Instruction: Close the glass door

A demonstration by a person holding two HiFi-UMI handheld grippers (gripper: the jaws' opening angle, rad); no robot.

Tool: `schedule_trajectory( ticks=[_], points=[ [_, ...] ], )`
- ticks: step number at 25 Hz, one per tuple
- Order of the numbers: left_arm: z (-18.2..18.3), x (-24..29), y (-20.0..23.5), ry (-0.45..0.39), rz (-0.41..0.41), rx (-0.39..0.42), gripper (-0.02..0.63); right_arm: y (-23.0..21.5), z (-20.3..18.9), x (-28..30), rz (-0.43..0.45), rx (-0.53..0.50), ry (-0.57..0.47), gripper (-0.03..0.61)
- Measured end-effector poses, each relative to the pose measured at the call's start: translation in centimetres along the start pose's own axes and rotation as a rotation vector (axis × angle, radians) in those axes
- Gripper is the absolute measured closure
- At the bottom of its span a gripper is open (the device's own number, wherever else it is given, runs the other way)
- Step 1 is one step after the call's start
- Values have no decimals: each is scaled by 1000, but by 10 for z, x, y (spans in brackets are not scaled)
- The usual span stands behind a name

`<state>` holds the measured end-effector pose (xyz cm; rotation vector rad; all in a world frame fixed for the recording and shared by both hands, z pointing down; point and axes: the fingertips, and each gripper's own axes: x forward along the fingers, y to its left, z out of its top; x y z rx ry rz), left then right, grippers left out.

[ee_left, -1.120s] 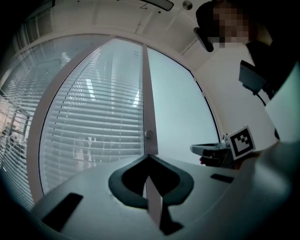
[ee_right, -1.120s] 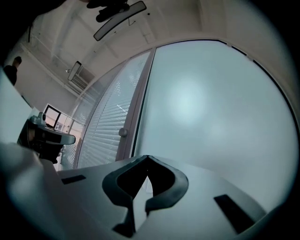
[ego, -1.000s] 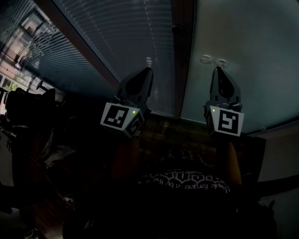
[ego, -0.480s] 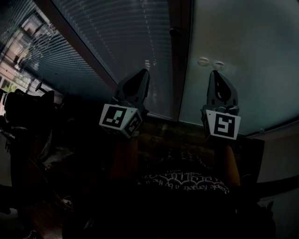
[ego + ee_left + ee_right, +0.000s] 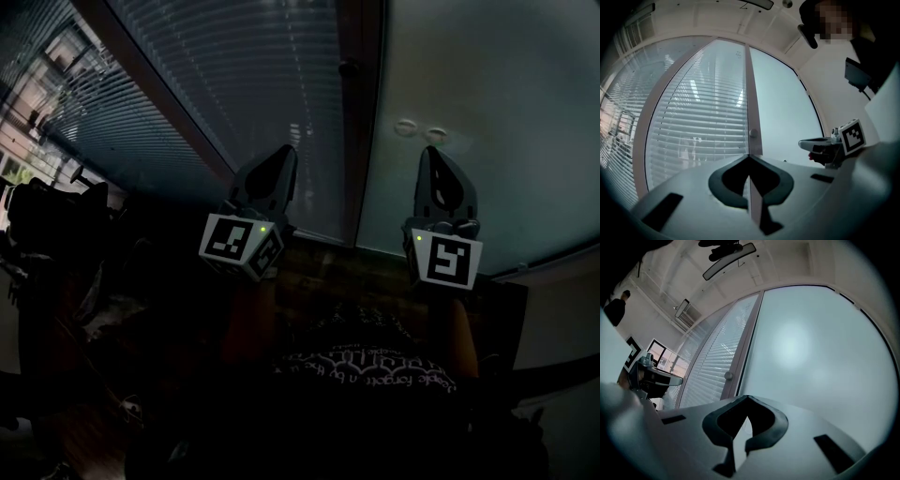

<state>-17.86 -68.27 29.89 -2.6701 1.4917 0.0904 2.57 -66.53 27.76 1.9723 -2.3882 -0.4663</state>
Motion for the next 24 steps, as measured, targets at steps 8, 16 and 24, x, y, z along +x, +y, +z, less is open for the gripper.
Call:
schedule_trajectory(
  ticks=[8, 16, 24],
  points=[
    [-3, 2, -2, 4, -5, -8, 612, -4, -2, -2, -15, -2, 5, 575],
    [-4, 5, -4, -4, -18, -12, 612, -8, -3, -2, -27, -5, 6, 577],
    [0, 1, -7, -7, -19, -3, 612, -9, -2, -6, -25, -5, 12, 575]
  ],
)
